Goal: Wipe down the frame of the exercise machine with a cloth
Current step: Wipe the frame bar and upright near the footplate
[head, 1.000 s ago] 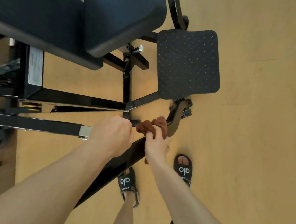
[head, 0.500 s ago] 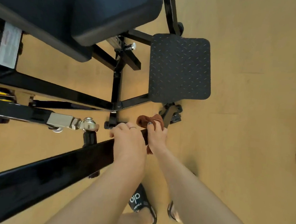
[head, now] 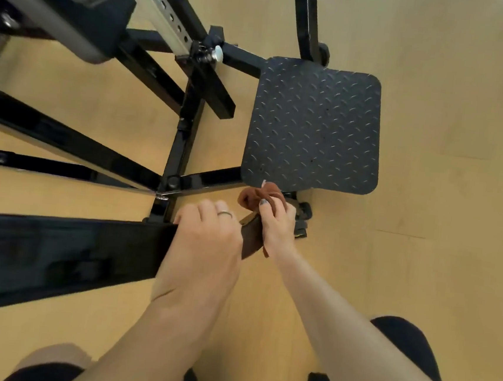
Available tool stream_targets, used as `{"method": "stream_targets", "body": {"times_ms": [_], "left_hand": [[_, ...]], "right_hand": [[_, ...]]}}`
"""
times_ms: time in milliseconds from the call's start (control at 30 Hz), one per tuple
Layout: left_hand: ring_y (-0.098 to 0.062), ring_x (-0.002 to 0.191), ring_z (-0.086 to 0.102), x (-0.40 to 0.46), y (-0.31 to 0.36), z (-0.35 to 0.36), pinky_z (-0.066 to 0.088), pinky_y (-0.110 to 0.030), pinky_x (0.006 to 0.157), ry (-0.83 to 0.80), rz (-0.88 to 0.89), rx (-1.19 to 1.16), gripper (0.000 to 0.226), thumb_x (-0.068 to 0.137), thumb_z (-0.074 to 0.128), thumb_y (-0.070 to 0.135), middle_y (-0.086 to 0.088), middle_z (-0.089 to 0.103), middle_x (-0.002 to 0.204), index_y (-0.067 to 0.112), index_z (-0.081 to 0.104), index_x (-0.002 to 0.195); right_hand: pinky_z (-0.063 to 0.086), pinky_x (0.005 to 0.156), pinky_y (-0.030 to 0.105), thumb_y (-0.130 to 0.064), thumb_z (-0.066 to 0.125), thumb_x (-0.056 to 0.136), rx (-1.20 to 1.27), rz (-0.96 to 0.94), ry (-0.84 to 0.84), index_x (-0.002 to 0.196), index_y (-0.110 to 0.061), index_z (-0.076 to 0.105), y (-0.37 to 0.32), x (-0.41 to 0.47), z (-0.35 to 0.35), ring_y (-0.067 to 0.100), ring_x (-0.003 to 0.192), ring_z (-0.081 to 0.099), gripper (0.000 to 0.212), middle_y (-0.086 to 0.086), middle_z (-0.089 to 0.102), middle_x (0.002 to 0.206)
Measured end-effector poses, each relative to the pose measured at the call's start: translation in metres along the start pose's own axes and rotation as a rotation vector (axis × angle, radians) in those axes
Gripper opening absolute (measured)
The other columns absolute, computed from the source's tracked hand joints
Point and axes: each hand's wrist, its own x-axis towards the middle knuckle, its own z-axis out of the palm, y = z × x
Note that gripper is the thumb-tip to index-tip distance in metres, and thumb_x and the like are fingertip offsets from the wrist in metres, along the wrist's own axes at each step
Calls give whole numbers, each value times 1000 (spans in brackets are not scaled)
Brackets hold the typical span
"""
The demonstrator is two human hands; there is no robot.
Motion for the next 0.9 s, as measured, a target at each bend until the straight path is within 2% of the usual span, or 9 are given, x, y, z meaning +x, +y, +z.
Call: {"method": "stream_targets", "body": {"times_ms": [133, 267, 333, 433, 500, 600, 700, 833, 900], "left_hand": [[-34, 96, 55, 19, 27, 17, 44, -41, 85, 204, -56, -30, 40, 111, 18, 24, -21, 57, 106, -1, 49, 111], [-29, 78, 42, 26, 34, 29, 35, -38, 70, 374, -92, -64, 56, 111, 1, 23, -17, 45, 86, 2, 52, 100], [-27, 74, 41, 26, 34, 31, 38, -37, 67, 399, -102, -53, 58, 110, -2, 21, -15, 42, 81, 4, 51, 94], [-25, 73, 47, 25, 34, 31, 44, -35, 68, 443, -95, -67, 58, 111, -2, 19, -13, 45, 79, 6, 51, 91], [-25, 76, 54, 24, 36, 32, 49, -34, 69, 477, -95, -66, 58, 110, -1, 18, -12, 50, 80, 6, 52, 91], [-24, 77, 61, 26, 37, 35, 53, -34, 71, 481, -87, -12, 48, 112, 16, 20, -11, 59, 81, 5, 58, 93], [-25, 78, 61, 28, 38, 37, 52, -34, 70, 457, -93, 28, 45, 113, 19, 21, -12, 60, 84, 4, 57, 96], [-22, 70, 54, 28, 39, 37, 49, -31, 63, 468, -109, 64, 40, 113, 25, 21, -10, 51, 75, 7, 54, 88], [-22, 68, 55, 28, 41, 39, 50, -31, 62, 466, -114, 70, 39, 112, 28, 20, -9, 51, 74, 7, 55, 87]], "right_hand": [[43, 109, 39, -45, 48, 106, -27, 28, 35, 127, -37, 52, 30, 56, -9, 19, 120, 46, 23, -4, 34, 139], [43, 99, 42, -56, 40, 105, -138, 114, 75, 152, -32, 39, 52, 104, -18, 24, 119, 44, 53, 2, 30, 154], [43, 109, 51, -57, 37, 105, -177, 171, 87, 155, -32, 34, 55, 116, -20, 33, 130, 45, 56, 5, 29, 156], [44, 110, 55, -51, 37, 107, -177, 230, 94, 154, -31, 35, 42, 109, -18, 37, 129, 46, 50, 10, 32, 153], [48, 104, 55, -47, 39, 108, -155, 198, 106, 144, -37, 43, 30, 86, -12, 36, 125, 47, 38, 9, 33, 148], [48, 99, 47, -50, 43, 102, -55, 27, 52, 105, -60, 50, 28, 30, 2, 21, 116, 46, 13, -6, 33, 129], [38, 95, 33, -53, 44, 99, 39, -130, -6, 89, -74, 49, 32, -4, 7, 7, 111, 43, 23, -15, 31, 121], [39, 107, 43, -48, 39, 107, -31, -105, 11, 106, -53, 54, 43, 39, -9, 20, 122, 44, 16, -3, 35, 138], [43, 110, 55, -49, 36, 108, -81, 13, 45, 132, -40, 51, 48, 67, -19, 30, 129, 46, 30, 4, 33, 147]]}}
